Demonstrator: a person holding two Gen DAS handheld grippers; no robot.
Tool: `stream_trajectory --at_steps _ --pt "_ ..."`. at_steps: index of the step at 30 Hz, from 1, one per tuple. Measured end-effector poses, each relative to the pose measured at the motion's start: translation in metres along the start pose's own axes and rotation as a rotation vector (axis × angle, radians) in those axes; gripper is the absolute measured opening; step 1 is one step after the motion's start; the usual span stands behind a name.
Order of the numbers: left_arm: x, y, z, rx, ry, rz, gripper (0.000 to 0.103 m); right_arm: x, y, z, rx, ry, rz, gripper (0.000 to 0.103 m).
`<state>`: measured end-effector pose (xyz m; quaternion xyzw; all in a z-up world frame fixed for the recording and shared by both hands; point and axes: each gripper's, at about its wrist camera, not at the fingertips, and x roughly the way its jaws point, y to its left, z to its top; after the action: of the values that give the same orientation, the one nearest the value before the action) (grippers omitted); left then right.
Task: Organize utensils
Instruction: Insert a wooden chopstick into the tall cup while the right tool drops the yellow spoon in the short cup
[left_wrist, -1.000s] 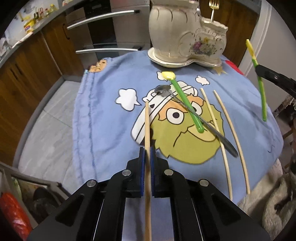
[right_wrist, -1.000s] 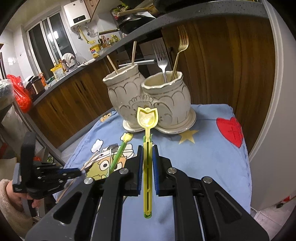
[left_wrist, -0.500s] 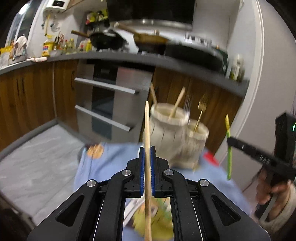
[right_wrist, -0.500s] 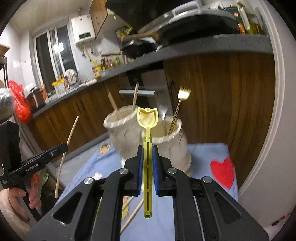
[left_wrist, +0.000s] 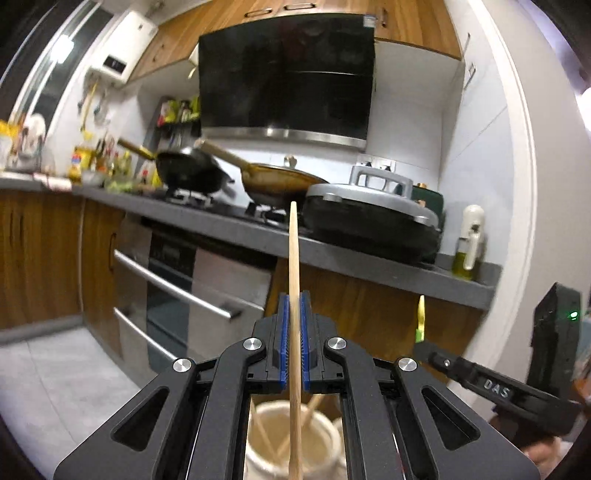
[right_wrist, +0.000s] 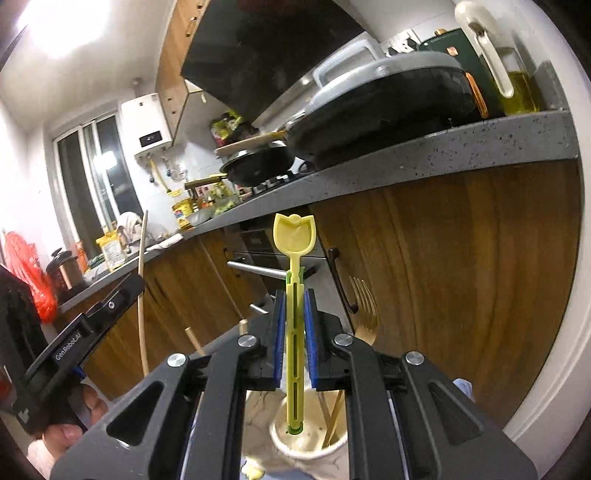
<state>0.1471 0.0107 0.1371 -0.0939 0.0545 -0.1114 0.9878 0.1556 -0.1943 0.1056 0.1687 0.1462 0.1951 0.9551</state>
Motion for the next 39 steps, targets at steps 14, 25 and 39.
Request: stream_trajectory --at_steps 14,25,39 --pt "0.011 0.007 -0.040 0.065 0.071 0.051 0.006 0.019 -0.002 -0.044 -0.115 0.055 -0.044 0.010" --pt "-0.020 0.012 -0.066 0.143 0.161 0.049 0.006 0.013 -0.011 -0.064 -0.085 0.113 -0.035 0.010" --pt "-0.034 0.021 -0.069 0.135 0.208 0.079 0.024 -0.006 -0.006 -0.055 -0.090 0.101 -0.044 0.043"
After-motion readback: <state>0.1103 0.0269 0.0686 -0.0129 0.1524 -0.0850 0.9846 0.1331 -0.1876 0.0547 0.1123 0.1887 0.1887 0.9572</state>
